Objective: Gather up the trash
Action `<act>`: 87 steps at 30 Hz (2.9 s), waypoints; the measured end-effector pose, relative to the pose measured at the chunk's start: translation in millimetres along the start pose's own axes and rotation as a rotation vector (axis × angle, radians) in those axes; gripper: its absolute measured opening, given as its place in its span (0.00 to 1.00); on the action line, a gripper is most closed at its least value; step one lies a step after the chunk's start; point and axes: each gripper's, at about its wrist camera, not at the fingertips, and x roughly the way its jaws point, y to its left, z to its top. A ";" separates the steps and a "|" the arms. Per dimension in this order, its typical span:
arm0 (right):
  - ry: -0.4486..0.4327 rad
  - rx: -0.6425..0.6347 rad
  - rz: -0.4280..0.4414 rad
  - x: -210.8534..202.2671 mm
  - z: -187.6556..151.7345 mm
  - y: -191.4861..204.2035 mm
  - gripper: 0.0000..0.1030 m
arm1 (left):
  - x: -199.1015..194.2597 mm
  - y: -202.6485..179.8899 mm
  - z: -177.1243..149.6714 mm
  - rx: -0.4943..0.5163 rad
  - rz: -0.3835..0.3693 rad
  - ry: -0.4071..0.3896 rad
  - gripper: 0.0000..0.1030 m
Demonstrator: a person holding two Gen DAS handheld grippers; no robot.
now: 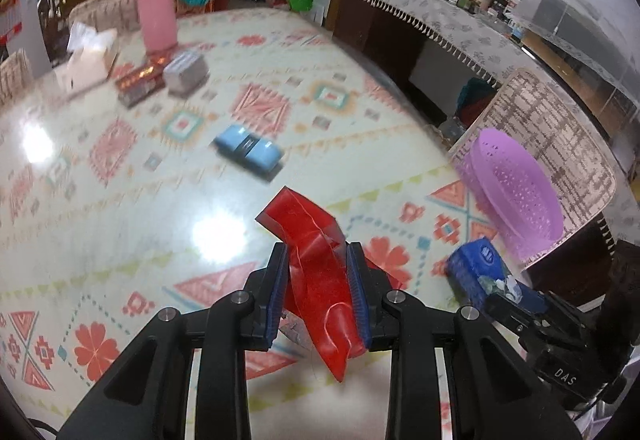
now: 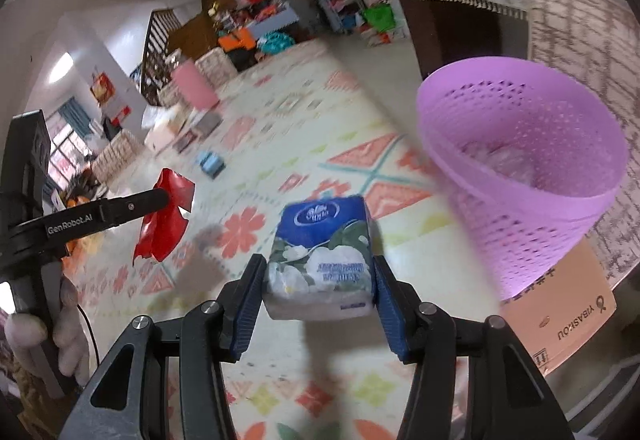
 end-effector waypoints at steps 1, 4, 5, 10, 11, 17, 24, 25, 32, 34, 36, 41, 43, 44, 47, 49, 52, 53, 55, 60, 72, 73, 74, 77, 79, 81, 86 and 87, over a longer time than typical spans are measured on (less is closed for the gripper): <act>0.009 -0.001 -0.001 3.1 -0.9 1.4 0.56 | 2.0 4.5 -2.2 -0.007 -0.002 0.009 0.34; 0.012 -0.010 -0.024 7.9 -2.4 5.8 0.59 | 9.1 15.6 -6.1 -0.037 -0.005 0.029 0.51; 0.011 -0.011 -0.029 9.8 -1.1 7.4 0.60 | 12.0 18.6 -7.6 -0.045 -0.009 0.035 0.51; 0.011 -0.031 -0.067 15.6 -0.2 17.4 0.70 | 21.9 20.8 -10.7 -0.064 -0.018 0.064 0.51; 0.011 -0.036 -0.074 16.3 -0.3 19.6 0.71 | 23.6 20.1 -11.0 -0.066 -0.017 0.067 0.51; -0.038 -0.020 -0.076 20.4 -3.3 24.3 0.83 | 38.1 13.6 -13.2 -0.098 -0.025 0.096 0.52; -0.023 -0.076 -0.124 23.1 -4.6 31.9 0.80 | 38.4 -4.5 -15.6 -0.050 0.049 0.061 0.39; -0.023 -0.092 -0.148 23.9 -4.8 33.5 0.69 | 37.5 -4.6 -15.6 -0.045 0.054 0.056 0.37; -0.039 -0.070 -0.131 16.9 -2.9 22.5 0.52 | 4.9 10.4 -7.9 -0.068 0.026 -0.024 0.28; -0.053 -0.051 -0.109 11.2 -0.1 18.8 0.52 | -4.8 15.2 -4.4 -0.073 0.033 -0.040 0.08; -0.070 -0.047 -0.106 4.2 3.2 18.1 0.52 | -13.2 17.9 -2.0 -0.076 0.035 -0.054 0.08; -0.109 -0.060 -0.103 -10.7 6.9 23.2 0.52 | -34.9 13.8 -0.4 -0.029 0.089 -0.122 0.07; -0.114 -0.066 -0.102 -14.0 7.3 25.4 0.52 | -37.4 18.3 1.5 -0.039 0.085 -0.126 0.07; -0.114 -0.066 -0.098 -14.3 7.0 25.8 0.52 | -35.9 22.2 2.6 -0.050 0.073 -0.116 0.08; -0.110 -0.060 -0.085 -14.2 5.9 25.8 0.52 | -22.1 31.8 1.8 -0.095 0.027 -0.059 0.35; -0.106 -0.057 -0.079 -13.5 4.8 25.4 0.53 | -8.1 33.4 -1.0 -0.120 0.010 -0.012 0.66; -0.099 -0.046 -0.071 -12.1 3.2 23.6 0.53 | 12.3 26.4 -3.9 -0.127 -0.021 0.052 0.66; -0.097 -0.044 -0.070 -12.2 2.8 22.6 0.53 | 20.4 22.2 -2.3 -0.125 -0.034 0.073 0.66; -0.097 -0.038 -0.071 -12.8 2.1 20.2 0.53 | 32.3 14.4 1.1 -0.120 -0.030 0.097 0.66; -0.108 -0.013 -0.073 -19.3 0.6 11.0 0.54 | 60.5 -6.7 12.4 -0.070 0.039 0.131 0.67; -0.112 -0.016 -0.061 -19.7 -1.4 1.6 0.50 | 35.7 -23.9 -10.8 0.049 0.091 0.043 0.29; -0.108 -0.018 -0.060 -18.2 -2.0 2.0 0.50 | 30.4 -20.6 -11.5 0.043 0.089 0.034 0.29; -0.102 -0.017 -0.058 -15.9 -2.6 1.6 0.50 | 24.7 -16.9 -11.2 0.035 0.079 0.027 0.29; -0.079 -0.020 -0.054 -9.6 -4.1 1.1 0.51 | 9.3 -8.0 -9.1 0.011 0.064 0.005 0.29; -0.079 -0.026 -0.062 -7.8 -5.0 0.7 0.66 | 2.1 -4.0 -7.6 -0.005 0.049 -0.006 0.29; -0.087 -0.039 -0.076 -6.0 -5.2 1.6 0.71 | -3.6 -3.5 -6.5 -0.012 0.047 -0.020 0.29; -0.048 -0.077 -0.112 10.7 -6.1 6.4 0.71 | -13.9 -10.4 -6.8 0.013 0.072 -0.056 0.29; -0.050 -0.091 -0.122 11.8 -6.0 8.7 0.71 | -15.5 -13.0 -7.6 0.023 0.082 -0.064 0.29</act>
